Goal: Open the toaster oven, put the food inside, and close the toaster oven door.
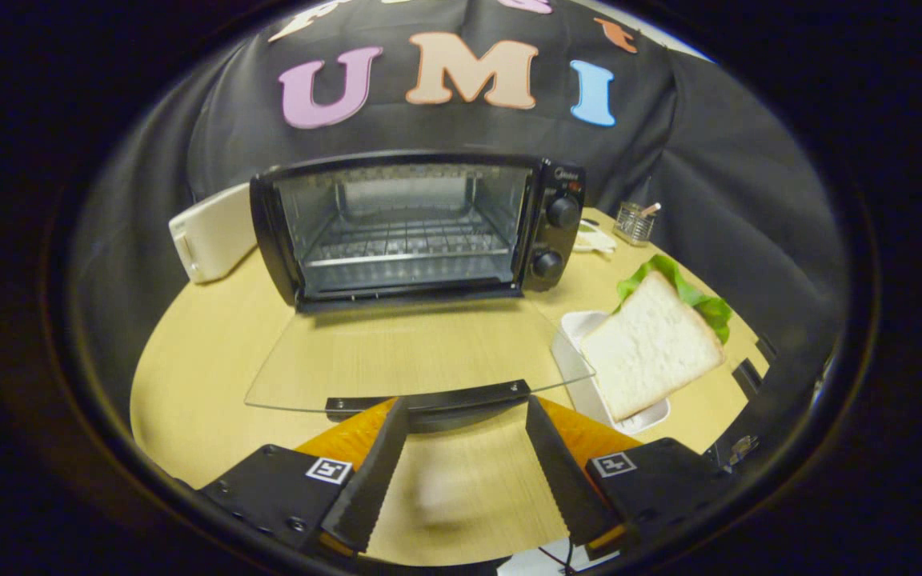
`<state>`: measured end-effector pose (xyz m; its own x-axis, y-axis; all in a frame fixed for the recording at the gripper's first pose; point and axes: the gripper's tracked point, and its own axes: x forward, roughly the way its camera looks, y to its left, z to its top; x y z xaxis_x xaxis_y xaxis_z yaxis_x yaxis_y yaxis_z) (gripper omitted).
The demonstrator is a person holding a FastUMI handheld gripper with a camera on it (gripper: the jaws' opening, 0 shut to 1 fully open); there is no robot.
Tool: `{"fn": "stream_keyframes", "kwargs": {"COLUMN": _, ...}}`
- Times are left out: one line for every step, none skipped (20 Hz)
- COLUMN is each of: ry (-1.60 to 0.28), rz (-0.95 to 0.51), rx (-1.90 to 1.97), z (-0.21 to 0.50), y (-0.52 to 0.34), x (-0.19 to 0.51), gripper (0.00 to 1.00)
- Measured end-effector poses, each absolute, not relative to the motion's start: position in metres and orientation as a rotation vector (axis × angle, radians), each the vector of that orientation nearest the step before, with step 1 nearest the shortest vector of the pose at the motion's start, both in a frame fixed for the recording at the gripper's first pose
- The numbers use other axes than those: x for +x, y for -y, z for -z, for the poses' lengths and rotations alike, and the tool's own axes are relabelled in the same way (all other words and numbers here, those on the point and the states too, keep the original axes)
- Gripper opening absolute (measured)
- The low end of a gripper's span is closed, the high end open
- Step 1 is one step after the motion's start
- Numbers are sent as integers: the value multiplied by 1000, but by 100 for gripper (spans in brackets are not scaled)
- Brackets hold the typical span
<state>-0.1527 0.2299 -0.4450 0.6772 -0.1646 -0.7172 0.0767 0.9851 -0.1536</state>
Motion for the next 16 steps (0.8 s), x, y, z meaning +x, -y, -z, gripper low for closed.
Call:
{"fn": "stream_keyframes", "kwargs": {"ry": -840, "rz": 130, "rx": -133, "z": 453, "y": -230, "x": -155, "gripper": 93}}
{"fn": "stream_keyframes", "kwargs": {"ry": -850, "rz": 126, "rx": -143, "z": 457, "y": -230, "x": -157, "gripper": 93}}
{"fn": "stream_keyframes", "kwargs": {"ry": -849, "rz": 122, "rx": -140, "z": 457, "y": -229, "x": -157, "gripper": 93}}
{"fn": "stream_keyframes", "kwargs": {"ry": -843, "rz": 119, "rx": -127, "z": 457, "y": -229, "x": -155, "gripper": 93}}
{"fn": "stream_keyframes", "kwargs": {"ry": -849, "rz": 117, "rx": -111, "z": 460, "y": -228, "x": -156, "gripper": 93}}
{"fn": "stream_keyframes", "kwargs": {"ry": -857, "rz": 117, "rx": -91, "z": 461, "y": -228, "x": -157, "gripper": 93}}
{"fn": "stream_keyframes", "kwargs": {"ry": -861, "rz": 116, "rx": -73, "z": 461, "y": -227, "x": -157, "gripper": 93}}
{"fn": "stream_keyframes", "kwargs": {"ry": -867, "rz": 109, "rx": -64, "z": 459, "y": -228, "x": -157, "gripper": 93}}
{"fn": "stream_keyframes", "kwargs": {"ry": -876, "rz": 97, "rx": -67, "z": 457, "y": -226, "x": -155, "gripper": 93}}
{"fn": "stream_keyframes", "kwargs": {"ry": -885, "rz": 81, "rx": -78, "z": 454, "y": -226, "x": -154, "gripper": 94}}
{"fn": "stream_keyframes", "kwargs": {"ry": -892, "rz": 56, "rx": -91, "z": 450, "y": -226, "x": -151, "gripper": 94}}
{"fn": "stream_keyframes", "kwargs": {"ry": -895, "rz": 22, "rx": -95, "z": 444, "y": -228, "x": -147, "gripper": 95}}
{"fn": "stream_keyframes", "kwargs": {"ry": -897, "rz": -16, "rx": -91, "z": 436, "y": -231, "x": -143, "gripper": 95}}
{"fn": "stream_keyframes", "kwargs": {"ry": -904, "rz": -58, "rx": -78, "z": 427, "y": -235, "x": -138, "gripper": 95}}
{"fn": "stream_keyframes", "kwargs": {"ry": -910, "rz": -100, "rx": -64, "z": 415, "y": -235, "x": -133, "gripper": 95}}
{"fn": "stream_keyframes", "kwargs": {"ry": -910, "rz": -143, "rx": -42, "z": 400, "y": -235, "x": -125, "gripper": 95}}
